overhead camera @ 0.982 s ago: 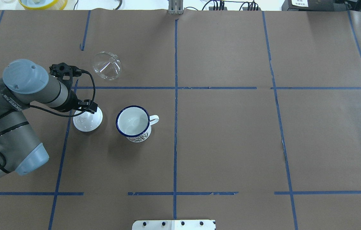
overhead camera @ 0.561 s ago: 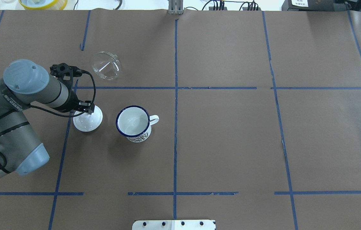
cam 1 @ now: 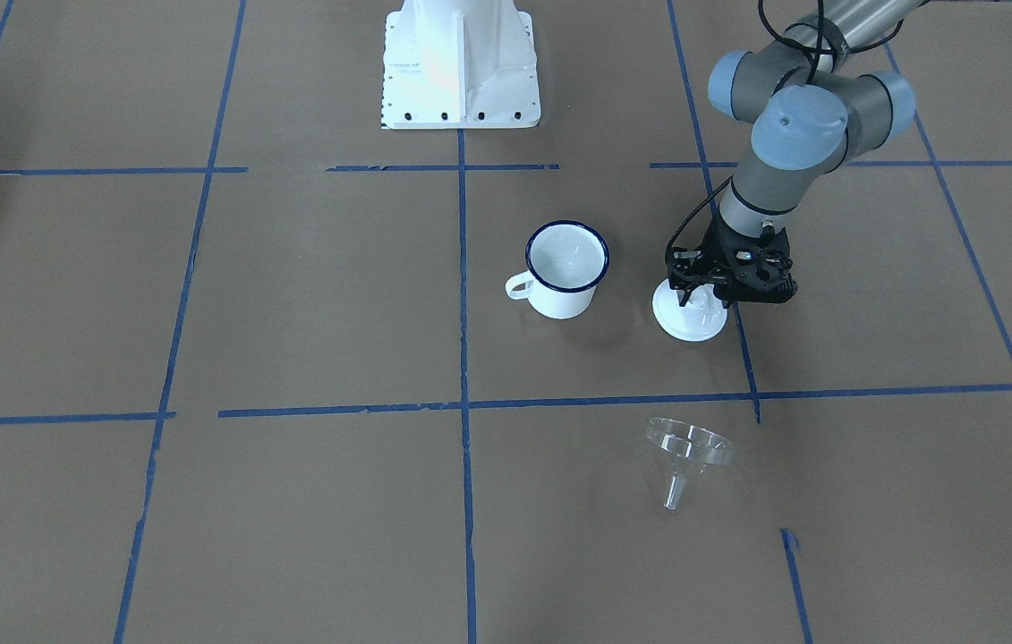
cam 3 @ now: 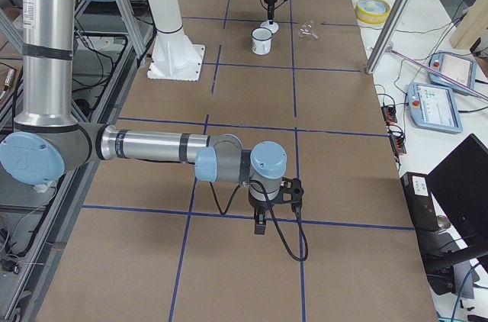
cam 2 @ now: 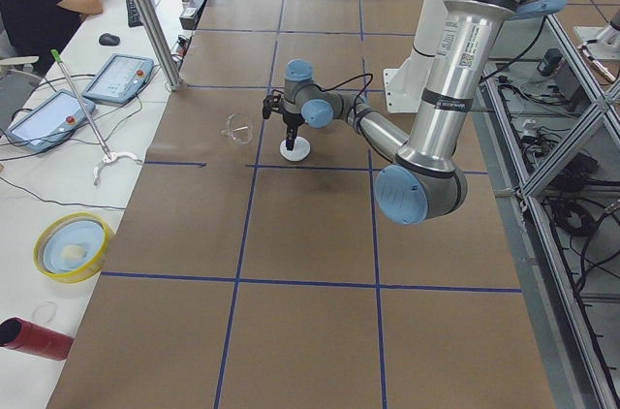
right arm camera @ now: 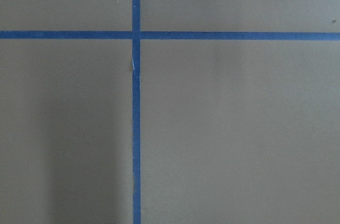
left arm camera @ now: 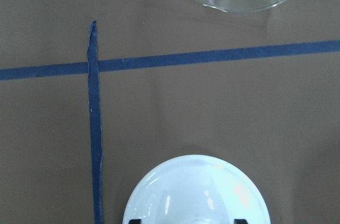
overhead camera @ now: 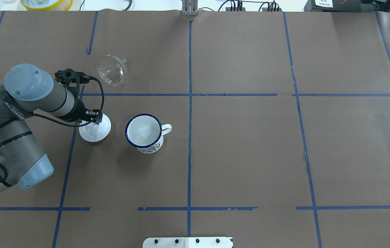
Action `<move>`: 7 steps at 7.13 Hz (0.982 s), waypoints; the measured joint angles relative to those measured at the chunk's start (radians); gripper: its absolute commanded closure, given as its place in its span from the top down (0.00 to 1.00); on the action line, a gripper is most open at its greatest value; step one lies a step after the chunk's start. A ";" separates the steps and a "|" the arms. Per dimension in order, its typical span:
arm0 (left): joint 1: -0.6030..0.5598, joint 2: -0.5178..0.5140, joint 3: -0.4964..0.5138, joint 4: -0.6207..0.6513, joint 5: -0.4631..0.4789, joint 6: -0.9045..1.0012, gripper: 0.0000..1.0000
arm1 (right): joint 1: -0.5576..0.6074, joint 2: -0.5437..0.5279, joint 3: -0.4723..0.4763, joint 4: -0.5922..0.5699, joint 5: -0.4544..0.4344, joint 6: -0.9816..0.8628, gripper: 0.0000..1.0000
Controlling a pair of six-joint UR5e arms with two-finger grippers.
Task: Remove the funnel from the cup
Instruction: 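Grasp the lid knob with the left gripper and lift, then carry the lid over the mug with the left gripper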
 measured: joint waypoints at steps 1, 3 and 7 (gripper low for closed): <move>0.000 -0.001 -0.001 0.000 -0.007 -0.002 0.48 | 0.000 0.000 0.000 0.000 0.000 0.000 1.00; 0.000 -0.002 -0.001 0.000 -0.011 -0.004 0.33 | 0.000 0.001 0.000 0.000 0.000 0.000 1.00; -0.001 -0.011 -0.009 0.004 -0.010 -0.005 0.00 | 0.000 0.001 0.000 0.000 0.000 0.000 1.00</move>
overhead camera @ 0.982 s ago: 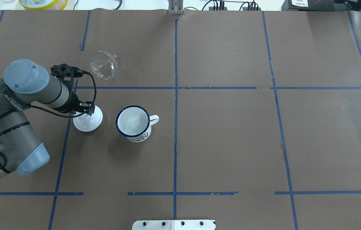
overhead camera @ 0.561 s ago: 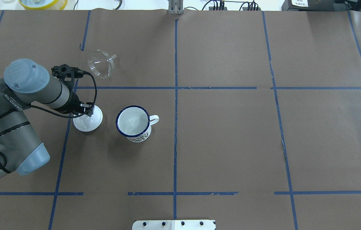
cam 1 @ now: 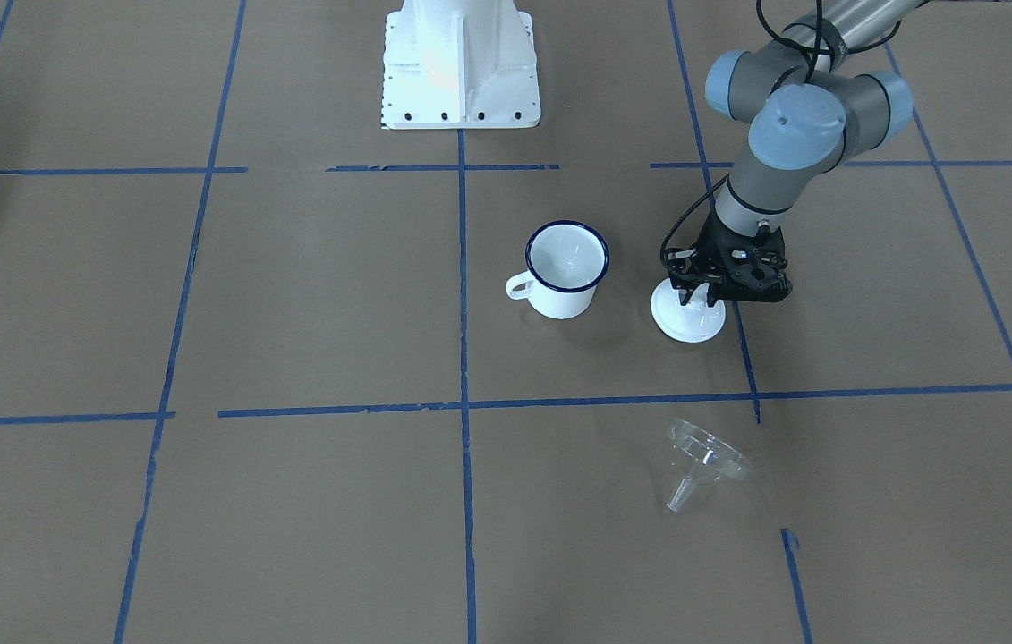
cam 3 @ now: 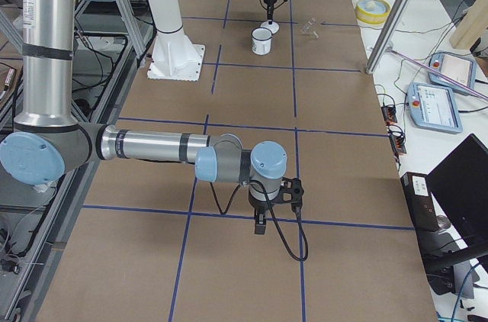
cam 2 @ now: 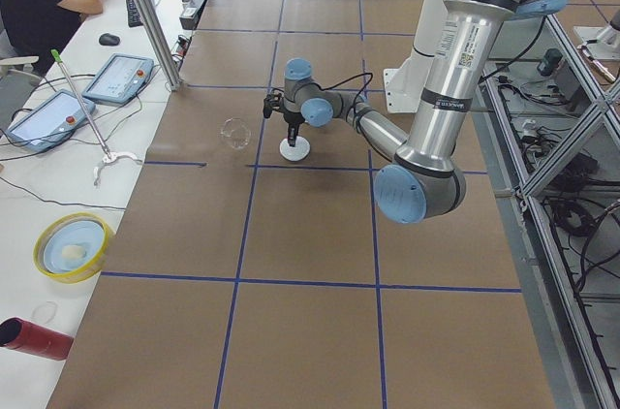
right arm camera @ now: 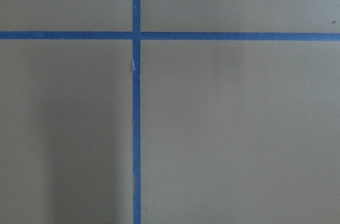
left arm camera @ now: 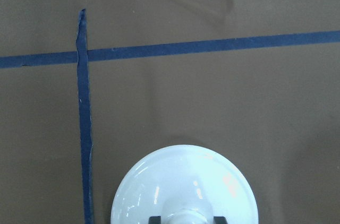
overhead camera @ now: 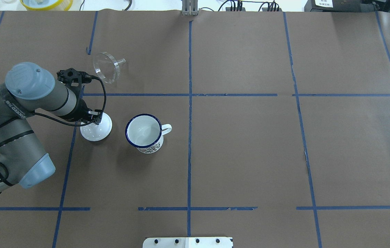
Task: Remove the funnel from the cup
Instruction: 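Carry the lid over the mug with the left gripper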
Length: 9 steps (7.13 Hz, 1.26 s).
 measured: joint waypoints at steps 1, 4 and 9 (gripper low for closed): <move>-0.006 0.001 -0.032 0.016 -0.003 0.000 0.00 | 0.000 0.000 0.000 0.000 0.000 0.000 1.00; -0.049 -0.043 -0.253 0.325 -0.018 0.007 0.00 | 0.000 0.000 0.000 0.000 0.000 0.000 1.00; -0.030 -0.316 -0.298 0.645 -0.072 -0.139 0.00 | 0.000 0.000 0.000 0.000 0.000 0.000 1.00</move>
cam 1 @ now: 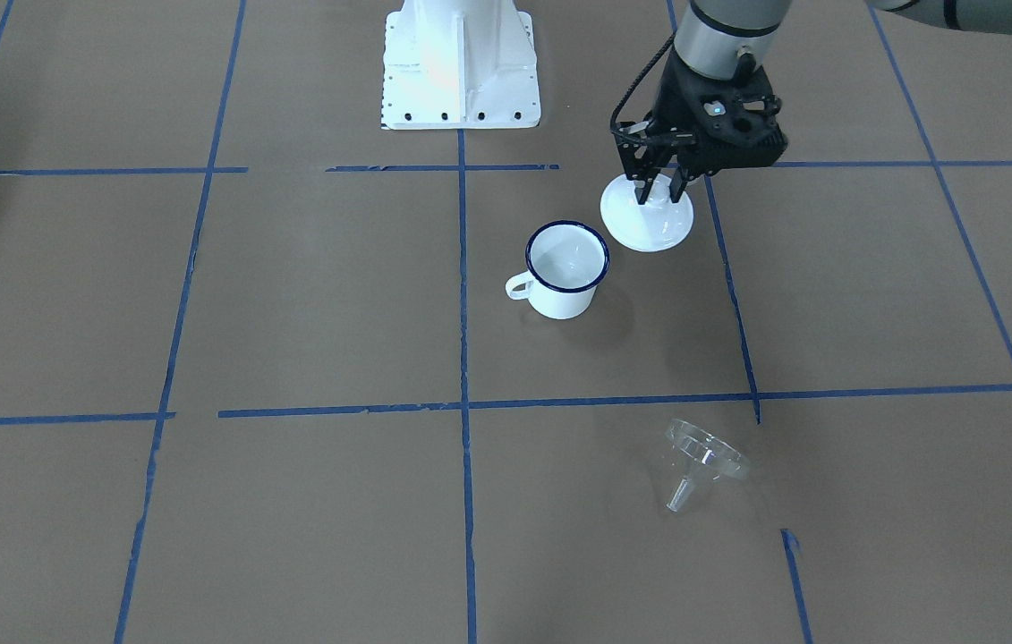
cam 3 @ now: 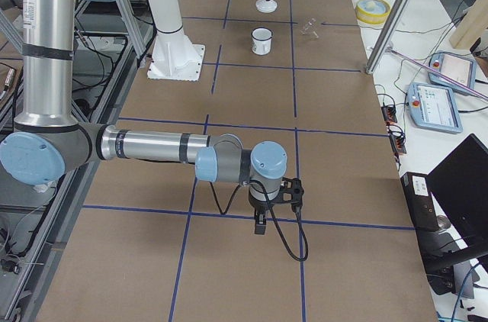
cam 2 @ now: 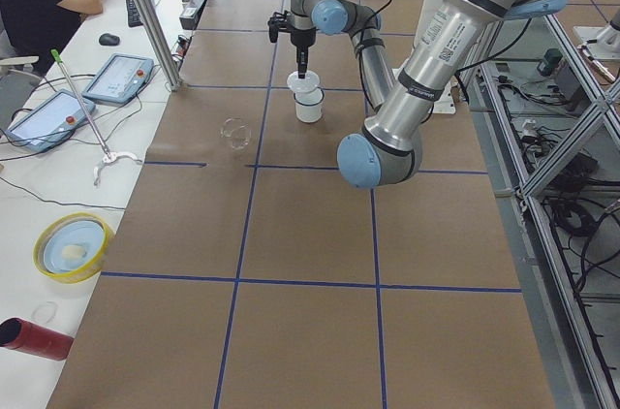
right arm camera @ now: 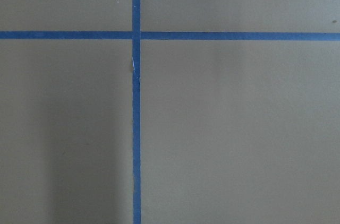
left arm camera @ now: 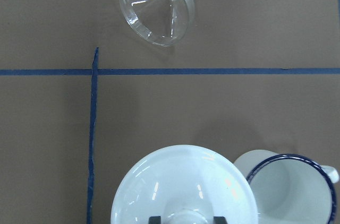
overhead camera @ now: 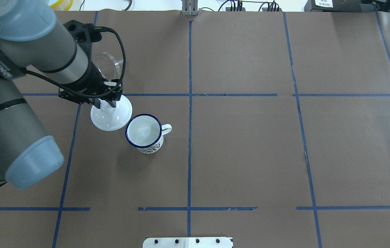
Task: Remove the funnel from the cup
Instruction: 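Carry the lid over the mug with the left gripper, then lower the lid onto the mug and open the left gripper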
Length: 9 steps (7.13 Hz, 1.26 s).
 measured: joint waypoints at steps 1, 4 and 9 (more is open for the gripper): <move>0.033 -0.025 0.037 -0.017 0.003 -0.033 0.00 | 0.000 0.000 0.000 0.000 0.000 0.000 1.00; 0.092 -0.039 0.140 -0.125 0.042 -0.094 0.00 | 0.000 -0.001 0.000 0.000 0.000 0.000 1.00; 0.114 -0.029 0.193 -0.190 0.064 -0.116 0.00 | 0.000 0.000 0.000 0.000 0.000 0.000 1.00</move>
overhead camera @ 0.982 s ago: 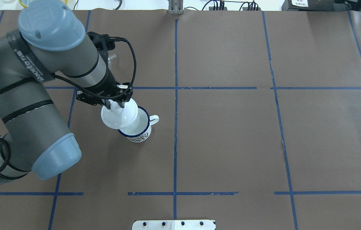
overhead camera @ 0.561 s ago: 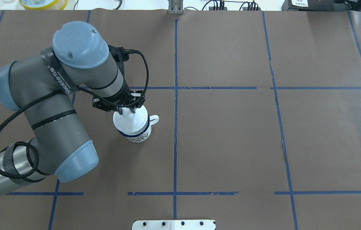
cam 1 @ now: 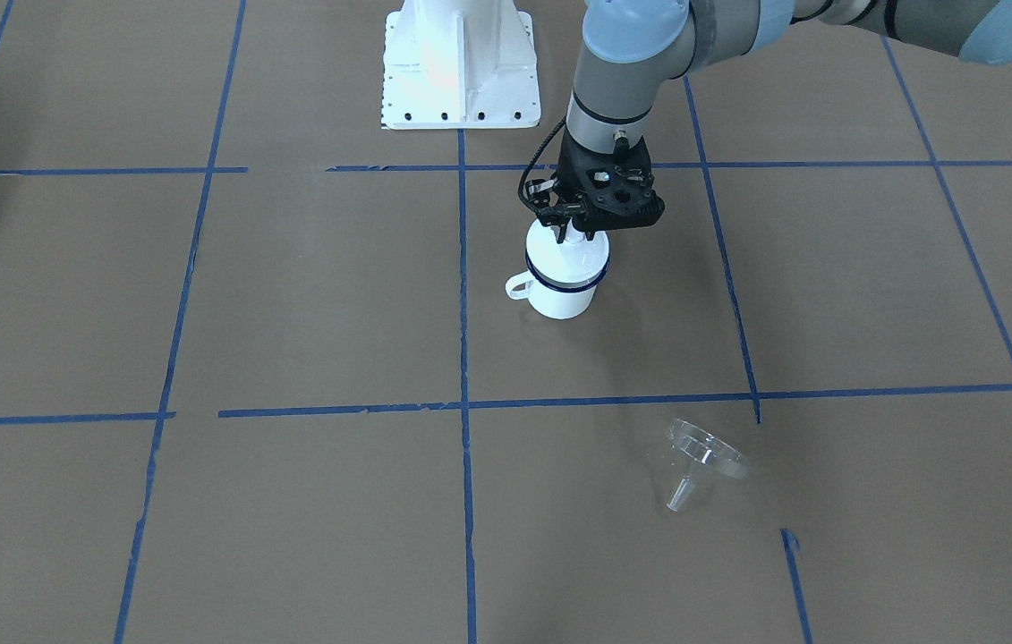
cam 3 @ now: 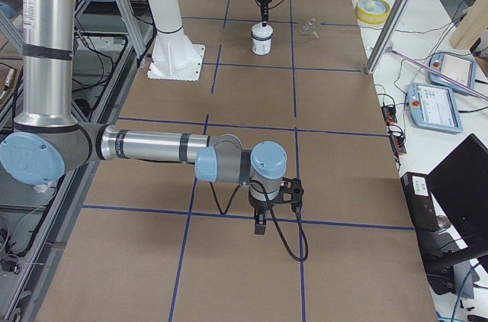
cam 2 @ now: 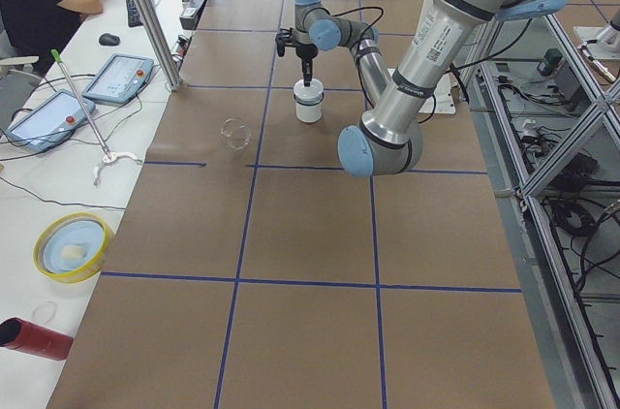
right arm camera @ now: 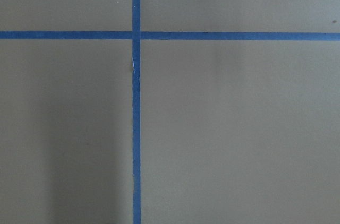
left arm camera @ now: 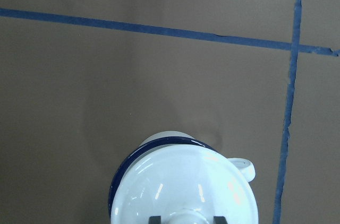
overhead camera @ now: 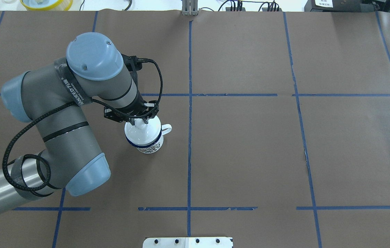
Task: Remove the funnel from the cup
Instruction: 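Lower the lid onto the mug and open the left gripper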
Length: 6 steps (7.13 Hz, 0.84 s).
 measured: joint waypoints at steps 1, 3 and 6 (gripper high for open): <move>0.000 0.003 0.001 -0.001 0.000 0.001 0.00 | 0.000 0.000 0.000 0.000 0.000 0.000 1.00; 0.000 0.004 0.003 -0.003 0.000 0.003 0.00 | 0.000 0.000 0.000 0.000 0.000 0.000 1.00; 0.004 0.009 0.003 -0.015 0.001 0.002 0.00 | 0.000 0.000 0.000 0.000 0.000 0.000 1.00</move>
